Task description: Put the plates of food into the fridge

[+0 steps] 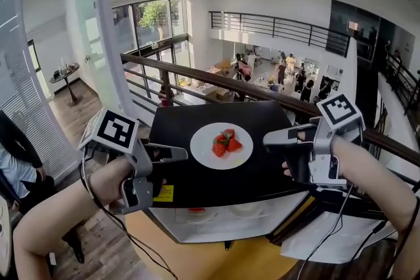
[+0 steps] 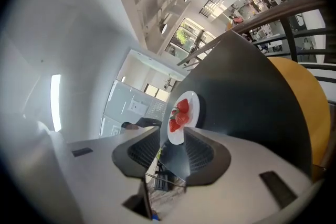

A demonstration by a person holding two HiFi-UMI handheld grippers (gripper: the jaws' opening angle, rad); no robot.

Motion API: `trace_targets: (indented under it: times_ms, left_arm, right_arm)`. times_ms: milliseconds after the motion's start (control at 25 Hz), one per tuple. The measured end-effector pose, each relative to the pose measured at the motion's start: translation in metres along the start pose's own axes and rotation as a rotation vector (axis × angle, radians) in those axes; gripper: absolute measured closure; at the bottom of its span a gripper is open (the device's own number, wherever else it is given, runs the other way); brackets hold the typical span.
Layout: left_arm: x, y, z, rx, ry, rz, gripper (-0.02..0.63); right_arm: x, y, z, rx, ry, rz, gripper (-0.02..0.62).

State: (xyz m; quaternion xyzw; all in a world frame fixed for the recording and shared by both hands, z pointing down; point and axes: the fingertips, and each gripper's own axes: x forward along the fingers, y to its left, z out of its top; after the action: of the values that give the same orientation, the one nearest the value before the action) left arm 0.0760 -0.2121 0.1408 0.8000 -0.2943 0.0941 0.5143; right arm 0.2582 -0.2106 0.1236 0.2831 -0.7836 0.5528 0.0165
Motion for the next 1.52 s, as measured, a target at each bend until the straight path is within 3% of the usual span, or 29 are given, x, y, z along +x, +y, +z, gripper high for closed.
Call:
trace_targets:
  times_ms: [240, 440, 720, 1280, 1400, 1520]
  left_arm:
    - [0.010, 0.033, 0.023, -0.070, 0.122, 0.053, 0.497]
    - [0.024, 0.045, 0.024, -0.091, 0.207, 0.048, 0.497]
    - [0.034, 0.032, 0.008, -0.148, 0.202, 0.009, 0.497]
    - [0.035, 0.010, 0.006, -0.143, 0.195, 0.016, 0.497]
    - [0.035, 0.007, 0.005, -0.149, 0.194, -0.002, 0.497]
    - [0.037, 0.002, 0.000, -0.162, 0.203, -0.038, 0.499]
  right_arm:
    - [0.042, -0.018, 0.001, 0.036, 0.193, -0.029, 0.448]
    - [0.054, -0.033, -0.004, 0.094, 0.268, -0.031, 0.448]
    - [0.057, -0.039, -0.003, 0.171, 0.256, -0.041, 0.448]
    - [0.057, -0.022, -0.007, 0.234, 0.217, -0.040, 0.456]
    - [0.056, -0.028, -0.004, 0.256, 0.180, -0.048, 0.557]
    - [0.056, -0.029, 0.000, 0.278, 0.144, -0.021, 0.564]
